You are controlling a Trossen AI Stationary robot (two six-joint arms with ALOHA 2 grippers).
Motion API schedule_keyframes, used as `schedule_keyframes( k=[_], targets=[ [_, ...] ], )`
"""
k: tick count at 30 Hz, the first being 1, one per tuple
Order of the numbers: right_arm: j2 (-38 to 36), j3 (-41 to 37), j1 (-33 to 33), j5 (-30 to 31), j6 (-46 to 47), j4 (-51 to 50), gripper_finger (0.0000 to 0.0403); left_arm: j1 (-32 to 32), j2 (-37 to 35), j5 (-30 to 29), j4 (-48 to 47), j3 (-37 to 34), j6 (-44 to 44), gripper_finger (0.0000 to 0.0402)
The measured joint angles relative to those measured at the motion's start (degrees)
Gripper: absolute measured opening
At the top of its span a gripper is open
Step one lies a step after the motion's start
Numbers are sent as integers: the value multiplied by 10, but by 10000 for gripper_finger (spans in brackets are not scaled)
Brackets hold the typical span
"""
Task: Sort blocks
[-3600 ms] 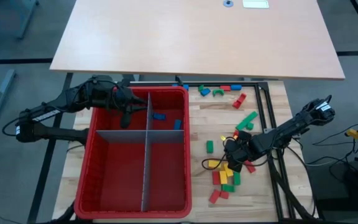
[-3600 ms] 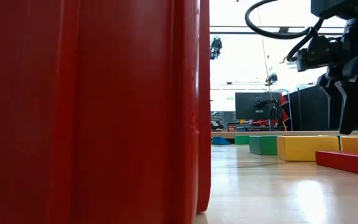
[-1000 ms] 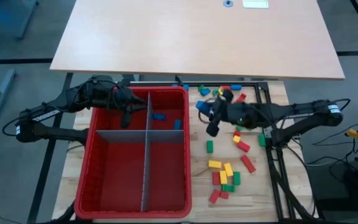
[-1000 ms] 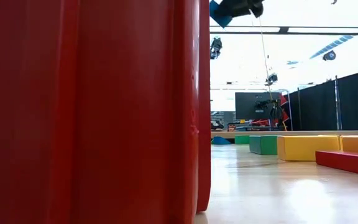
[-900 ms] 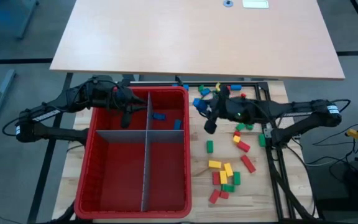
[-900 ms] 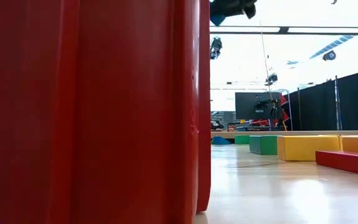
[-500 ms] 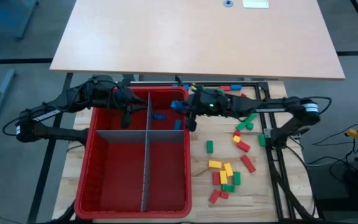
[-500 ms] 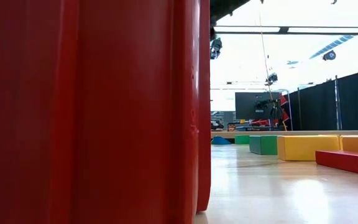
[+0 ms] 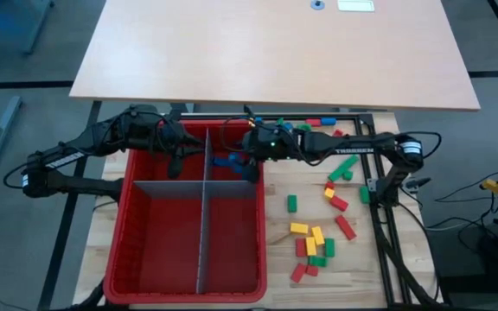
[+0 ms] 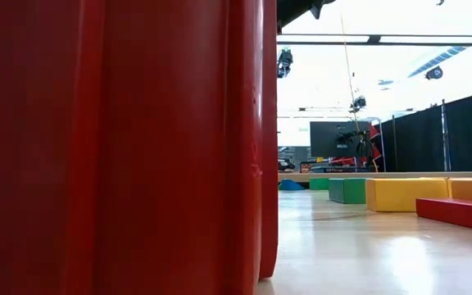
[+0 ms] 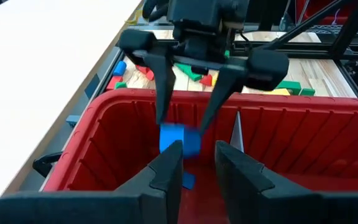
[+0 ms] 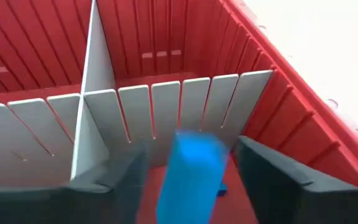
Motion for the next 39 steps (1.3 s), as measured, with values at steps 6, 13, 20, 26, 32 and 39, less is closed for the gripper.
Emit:
schedule_keyframes(
  k=[6,13,20,26,32,39],
  targets=[
    [-32,0,0,8,9,-20,310,0,0,0,-1,0,5,79],
    [-67,0,-5,155,-21,-163,306,0,0,0,-8,0,5,75],
    [-105,-27,-39,194,-20,-252,267,0,0,0,-12,0,6,81],
    [-183,-111,-71,184,-2,-229,242,0,1,0,-19,0,6,79],
    [-279,-251,-104,165,28,-117,231,0,1,0,-18,0,16,75],
    [-292,-349,-186,164,71,-52,242,0,1,0,-13,0,17,82]
  ],
)
